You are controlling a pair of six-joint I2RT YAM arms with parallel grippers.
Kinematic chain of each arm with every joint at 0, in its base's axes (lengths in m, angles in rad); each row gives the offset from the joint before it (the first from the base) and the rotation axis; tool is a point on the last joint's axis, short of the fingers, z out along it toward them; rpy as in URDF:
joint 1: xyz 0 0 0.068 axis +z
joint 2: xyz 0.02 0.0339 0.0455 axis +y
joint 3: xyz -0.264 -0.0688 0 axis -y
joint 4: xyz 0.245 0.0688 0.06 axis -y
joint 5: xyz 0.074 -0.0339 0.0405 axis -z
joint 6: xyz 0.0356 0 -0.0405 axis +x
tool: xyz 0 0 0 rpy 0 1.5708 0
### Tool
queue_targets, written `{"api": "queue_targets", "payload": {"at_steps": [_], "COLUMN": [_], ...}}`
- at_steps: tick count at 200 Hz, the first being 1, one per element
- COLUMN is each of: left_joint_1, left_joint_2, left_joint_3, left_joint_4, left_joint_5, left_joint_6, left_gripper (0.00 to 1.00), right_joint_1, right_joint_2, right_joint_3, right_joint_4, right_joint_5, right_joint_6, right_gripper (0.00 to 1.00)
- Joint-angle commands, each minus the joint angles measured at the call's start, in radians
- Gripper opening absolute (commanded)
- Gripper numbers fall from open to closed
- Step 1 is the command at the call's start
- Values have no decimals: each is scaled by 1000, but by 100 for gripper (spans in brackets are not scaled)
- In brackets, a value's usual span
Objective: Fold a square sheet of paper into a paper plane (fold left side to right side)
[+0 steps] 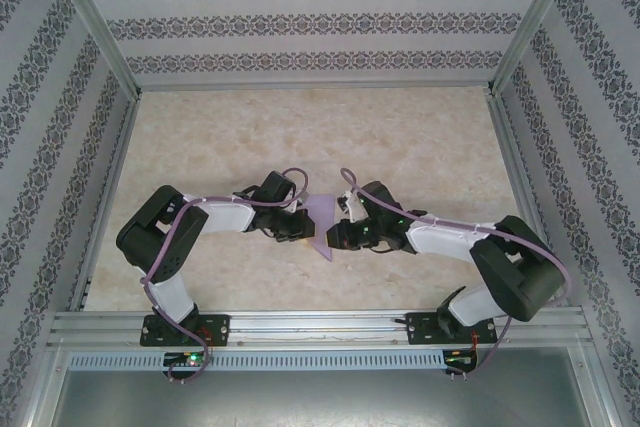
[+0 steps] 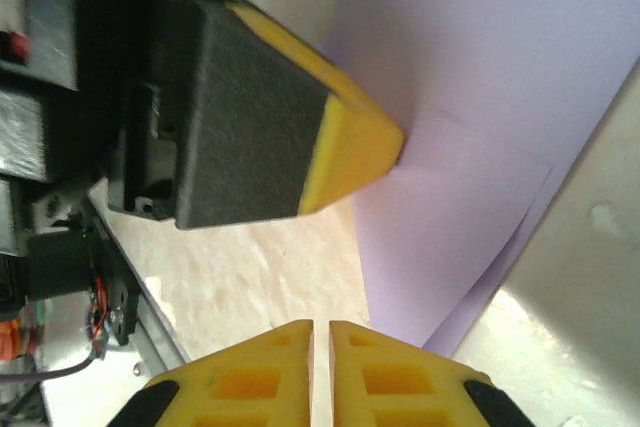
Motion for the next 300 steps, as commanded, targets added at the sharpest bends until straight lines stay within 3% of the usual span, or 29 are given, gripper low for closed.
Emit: {"api": "queue_targets", "payload": {"at_steps": [1, 106, 300], "left_joint_1": [-12, -12, -12], "left_joint_2": [48, 56, 65], "left_joint_3": [-20, -19, -15], "left_joint_4": [-25, -23, -40], "left_joint_5": [-61, -63, -78], "left_joint_6": [0, -4, -11], "left_gripper": [11, 12, 11], "right_joint_1": [9, 44, 63], "right_joint_2": [44, 143, 157], "right_joint_3": [0, 0, -25], "right_joint_4": [44, 69, -26], "right_joint_5": [-57, -67, 10], "right_joint_6": [42, 57, 29], "right_gripper": [12, 10, 10]}}
